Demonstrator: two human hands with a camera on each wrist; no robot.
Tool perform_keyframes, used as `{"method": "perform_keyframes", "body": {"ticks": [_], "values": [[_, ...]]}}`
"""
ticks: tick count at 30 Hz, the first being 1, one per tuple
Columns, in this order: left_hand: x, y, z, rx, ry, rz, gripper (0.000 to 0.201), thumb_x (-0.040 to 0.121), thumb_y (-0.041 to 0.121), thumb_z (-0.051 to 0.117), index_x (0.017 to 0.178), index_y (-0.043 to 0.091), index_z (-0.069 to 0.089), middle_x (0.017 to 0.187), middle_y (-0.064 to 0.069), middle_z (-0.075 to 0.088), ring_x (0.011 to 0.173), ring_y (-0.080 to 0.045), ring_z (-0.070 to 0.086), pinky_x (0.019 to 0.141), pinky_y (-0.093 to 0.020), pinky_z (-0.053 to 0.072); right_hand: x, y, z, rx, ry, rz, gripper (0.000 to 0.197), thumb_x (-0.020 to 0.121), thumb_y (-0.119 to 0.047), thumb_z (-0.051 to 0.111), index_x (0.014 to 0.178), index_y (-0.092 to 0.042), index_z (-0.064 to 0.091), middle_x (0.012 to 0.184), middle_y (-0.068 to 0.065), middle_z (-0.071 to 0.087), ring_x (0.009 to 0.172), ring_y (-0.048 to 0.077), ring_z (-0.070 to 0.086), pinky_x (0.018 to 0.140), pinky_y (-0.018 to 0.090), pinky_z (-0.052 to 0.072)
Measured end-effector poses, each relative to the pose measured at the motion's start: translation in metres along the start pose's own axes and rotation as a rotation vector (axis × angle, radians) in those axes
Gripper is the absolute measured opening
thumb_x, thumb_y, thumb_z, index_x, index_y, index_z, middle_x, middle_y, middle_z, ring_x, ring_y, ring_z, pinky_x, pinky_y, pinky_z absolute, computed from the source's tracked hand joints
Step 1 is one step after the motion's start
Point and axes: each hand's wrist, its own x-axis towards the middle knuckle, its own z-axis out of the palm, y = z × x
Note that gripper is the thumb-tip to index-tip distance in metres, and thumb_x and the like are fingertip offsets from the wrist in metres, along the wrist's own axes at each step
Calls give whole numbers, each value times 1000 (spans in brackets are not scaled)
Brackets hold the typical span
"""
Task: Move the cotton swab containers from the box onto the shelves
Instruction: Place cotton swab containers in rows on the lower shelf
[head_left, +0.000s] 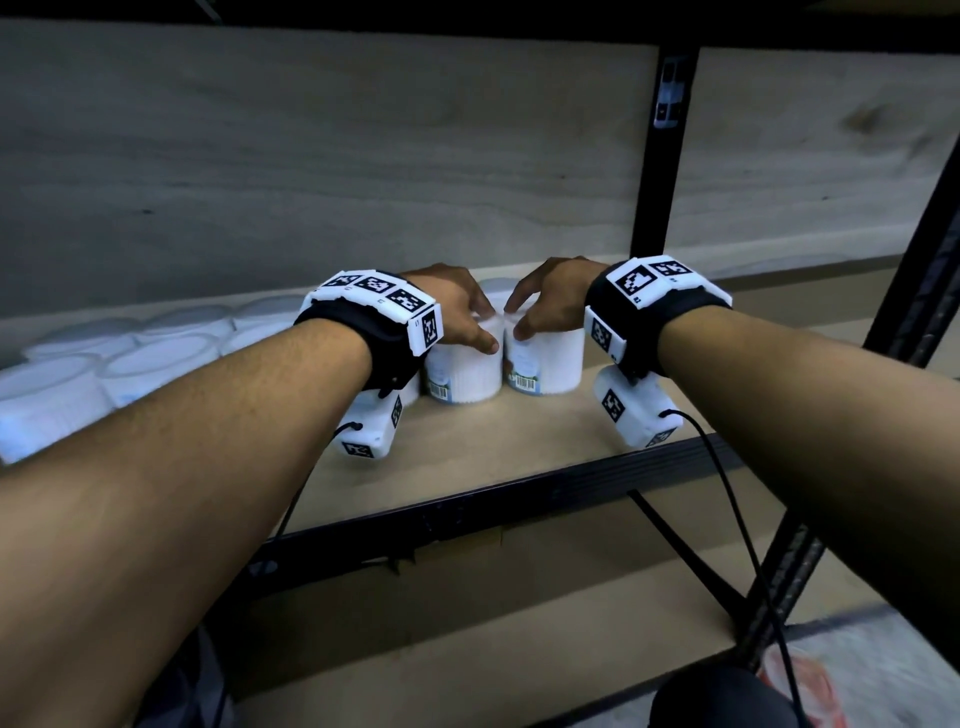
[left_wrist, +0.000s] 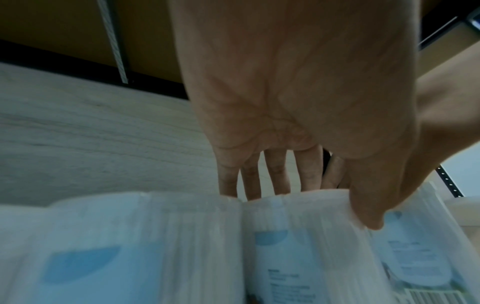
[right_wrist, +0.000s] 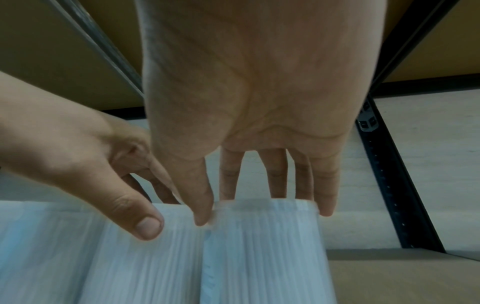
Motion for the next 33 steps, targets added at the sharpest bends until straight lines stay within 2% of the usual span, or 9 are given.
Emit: {"method": "perform_keyframes", "body": {"ticks": [3,7,11,15,20,24,26,30,33], "values": [[-3,4,-1,23,-3,12,59,81,55,67,134,29,60,139,7,55,125,-16,51,97,-25,40,-4,2,1,14,12,-2,45,82,-38,68,127,-36,63,131,-7,57,111,17,54,81,23,41],[-9,9,-2,41,-1,34,57,82,55,66,133,30,61,137,6,57,123,-18,52,98,-26,42,-12,5,2,22,23,-3,45,82,-39,67,127,-37,63,133,-8,58,119,19,55,86,24,42],[-14,15,-3,35,-2,56,54,81,52,68,129,27,65,127,6,65,112,-17,58,82,-19,37,-21,7,0,30,14,-12,44,82,-38,68,126,-35,64,131,-8,60,120,17,55,90,26,41],[-25,22,-5,32,-4,76,48,83,49,68,125,27,68,120,5,68,93,-15,55,76,-19,36,-32,11,-1,49,19,2,42,81,-40,70,123,-38,65,132,-9,59,122,16,54,89,25,40],[-37,30,-7,23,-23,93,44,84,49,67,122,26,70,114,1,70,92,-19,59,74,-22,40,-47,13,-2,75,19,4,41,80,-39,71,121,-38,66,126,-11,62,118,14,55,86,21,38],[-45,33,-8,20,-25,97,45,82,53,65,120,29,70,117,2,69,106,-22,62,91,-30,50,-58,14,-5,50,3,-3,43,81,-42,70,123,-40,64,127,-12,61,119,14,54,89,22,37],[-50,36,-9,17,-19,101,48,82,54,65,124,31,68,124,6,67,111,-20,61,93,-29,48,-63,14,-6,41,4,-5,43,81,-43,69,124,-41,64,129,-12,60,120,14,53,89,22,37],[-57,40,-11,4,-12,110,55,82,56,65,131,30,63,132,8,62,117,-16,58,85,-21,39,-76,15,-8,42,8,-8,42,82,-43,69,124,-41,63,129,-11,60,120,15,53,88,22,36],[-62,42,-12,-2,-19,112,57,82,57,64,132,30,62,131,8,63,117,-16,58,87,-22,40,-83,14,-10,35,4,-12,42,84,-43,67,125,-42,63,131,-12,59,120,14,53,88,23,36]]}}
